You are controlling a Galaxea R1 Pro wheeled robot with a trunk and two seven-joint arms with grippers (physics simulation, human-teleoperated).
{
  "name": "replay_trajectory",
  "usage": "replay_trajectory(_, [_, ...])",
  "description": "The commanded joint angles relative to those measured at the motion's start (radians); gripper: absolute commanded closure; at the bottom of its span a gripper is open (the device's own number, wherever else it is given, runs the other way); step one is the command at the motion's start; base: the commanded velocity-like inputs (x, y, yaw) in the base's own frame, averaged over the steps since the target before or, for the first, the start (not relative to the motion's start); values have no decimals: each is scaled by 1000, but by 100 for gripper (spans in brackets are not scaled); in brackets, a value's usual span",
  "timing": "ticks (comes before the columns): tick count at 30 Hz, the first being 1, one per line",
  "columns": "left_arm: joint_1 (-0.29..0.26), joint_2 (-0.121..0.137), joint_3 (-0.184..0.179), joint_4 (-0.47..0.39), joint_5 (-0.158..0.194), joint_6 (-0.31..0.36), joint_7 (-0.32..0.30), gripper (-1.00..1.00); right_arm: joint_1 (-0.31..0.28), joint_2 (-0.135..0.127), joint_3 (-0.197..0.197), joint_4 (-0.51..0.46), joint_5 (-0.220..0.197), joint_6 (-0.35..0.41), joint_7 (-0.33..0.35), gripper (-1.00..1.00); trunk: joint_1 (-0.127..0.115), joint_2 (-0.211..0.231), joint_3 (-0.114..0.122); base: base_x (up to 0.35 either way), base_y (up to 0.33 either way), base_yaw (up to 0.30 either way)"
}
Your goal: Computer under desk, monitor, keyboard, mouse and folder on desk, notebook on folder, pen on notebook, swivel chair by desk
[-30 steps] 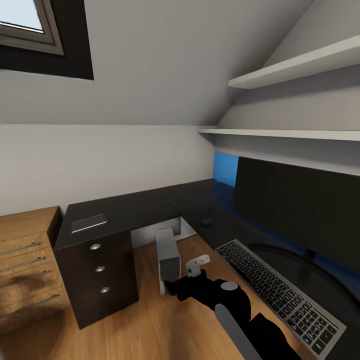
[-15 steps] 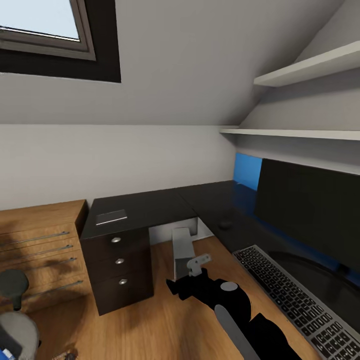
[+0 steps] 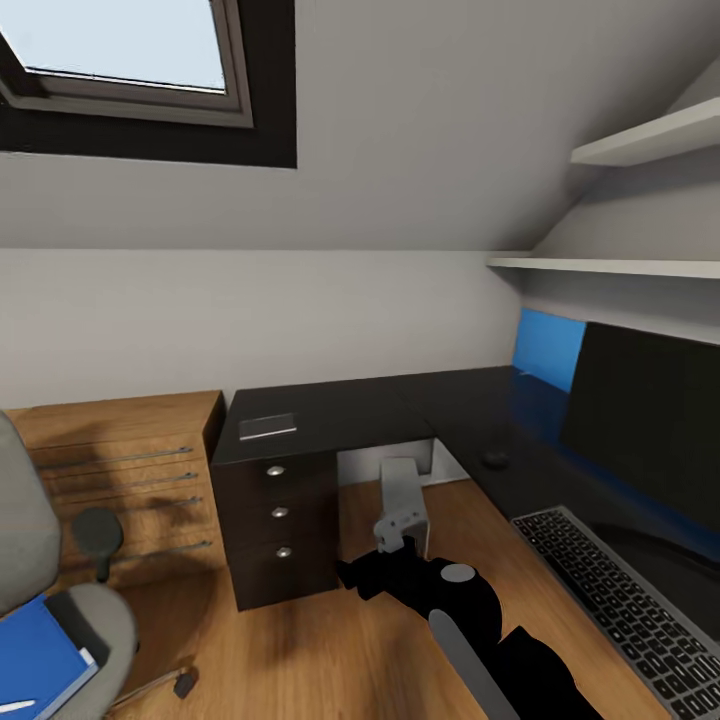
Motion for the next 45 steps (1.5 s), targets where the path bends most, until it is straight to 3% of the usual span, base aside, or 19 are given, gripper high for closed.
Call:
replay_trajectory(1, [0, 0, 3, -1, 3, 6, -2, -100, -1, -1, 2, -1, -11, 2, -10, -100, 0, -1, -1, 0, 0, 276])
replay_trajectory(18, [0, -1, -4, -1, 1, -31, -5, -100, -1, -1, 1, 0, -11, 2, -10, -100, 0, -1, -1, 0, 0, 276])
replay_trajectory(22, [2, -13, -3, -18, 1, -36, -10, -100, -2, 1, 0, 6, -11, 1, -13, -100, 0, -1, -1, 49, 64, 276])
replay_trajectory(29, [13, -25, -4, -53, 1, -36, -12, -100, -2, 34, -3, 63, 1, 1, -12, -100, 0, -1, -1, 176, 183, 276])
replay_trajectory(36, [28, -28, 0, -71, 2, -38, -36, -100, -3, 43, -4, 92, 12, 1, -9, -100, 0, -1, -1, 176, 178, 271])
replay_trajectory(42, [127, -57, 2, -262, 2, -51, -64, -100, -76, 45, -3, 226, 9, 11, 0, -100, 0, -1, -1, 30, 30, 274])
replay_trajectory(45, [192, -68, 7, -358, 5, -95, -79, -100, -106, 44, -3, 287, 10, 7, 3, -100, 0, -1, -1, 4, 4, 239])
